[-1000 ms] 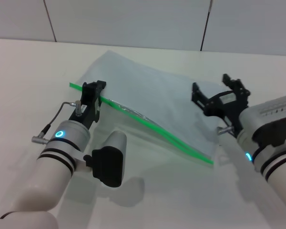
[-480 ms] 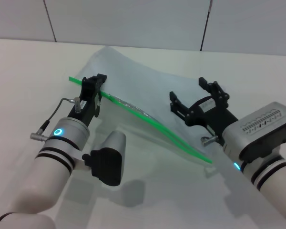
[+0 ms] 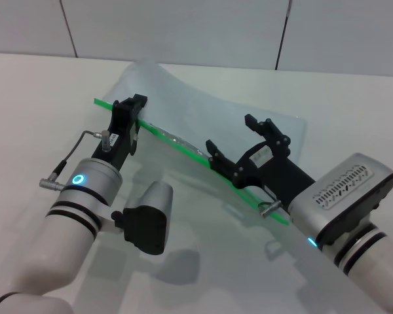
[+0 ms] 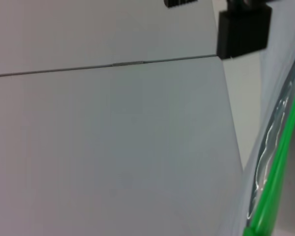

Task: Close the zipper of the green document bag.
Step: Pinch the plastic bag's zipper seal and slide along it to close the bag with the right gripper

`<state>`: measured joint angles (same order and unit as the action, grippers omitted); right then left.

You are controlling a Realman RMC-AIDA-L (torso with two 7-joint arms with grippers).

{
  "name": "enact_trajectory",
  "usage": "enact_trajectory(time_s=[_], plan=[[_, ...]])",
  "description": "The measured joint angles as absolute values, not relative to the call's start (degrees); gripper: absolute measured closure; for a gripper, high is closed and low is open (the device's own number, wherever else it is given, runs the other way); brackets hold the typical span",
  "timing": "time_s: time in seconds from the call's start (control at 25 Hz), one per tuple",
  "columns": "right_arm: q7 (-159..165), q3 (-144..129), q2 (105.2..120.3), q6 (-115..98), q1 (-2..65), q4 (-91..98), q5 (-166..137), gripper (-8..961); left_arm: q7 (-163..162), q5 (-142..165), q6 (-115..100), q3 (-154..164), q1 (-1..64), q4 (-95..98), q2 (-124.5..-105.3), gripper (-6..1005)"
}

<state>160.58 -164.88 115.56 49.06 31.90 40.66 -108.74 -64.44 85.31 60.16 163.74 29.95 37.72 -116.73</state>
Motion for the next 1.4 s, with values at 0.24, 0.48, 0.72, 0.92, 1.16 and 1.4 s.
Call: enact_trajectory(time_s=[0.24,0.48,0.72,0.92,1.16,1.4], plan=[[160.5,-164.9,115.57,47.8,31.9,41.2,-111.1,92,-65.2,87.0,61.0,163.7,30.0,37.6,-116.71,941],[160.4,-164.9,115.49,47.7,32.0,41.7,-112.0,92,-65.7,88.4,61.1,163.7,30.0,37.1,-116.71,941],[160.7,-164.9,115.45,46.9,32.3,42.1,-114.1,92,-65.8,90.1,61.1,163.7,30.0,37.1,-116.71,940],[160.4,-164.9,115.25,46.0,32.9,42.7,-114.7,92,-65.8,91.6,61.0,163.7,30.0,37.1,-116.71,939],[160.3,-164.9,115.13,46.0,33.3,43.3,-116.4,92,-65.8,93.3,61.0,163.8,30.0,37.2,-116.71,939],[160.3,-164.8,115.09,46.0,33.7,43.7,-116.6,95,-65.7,94.6,60.8,163.8,30.0,37.2,-116.71,938]])
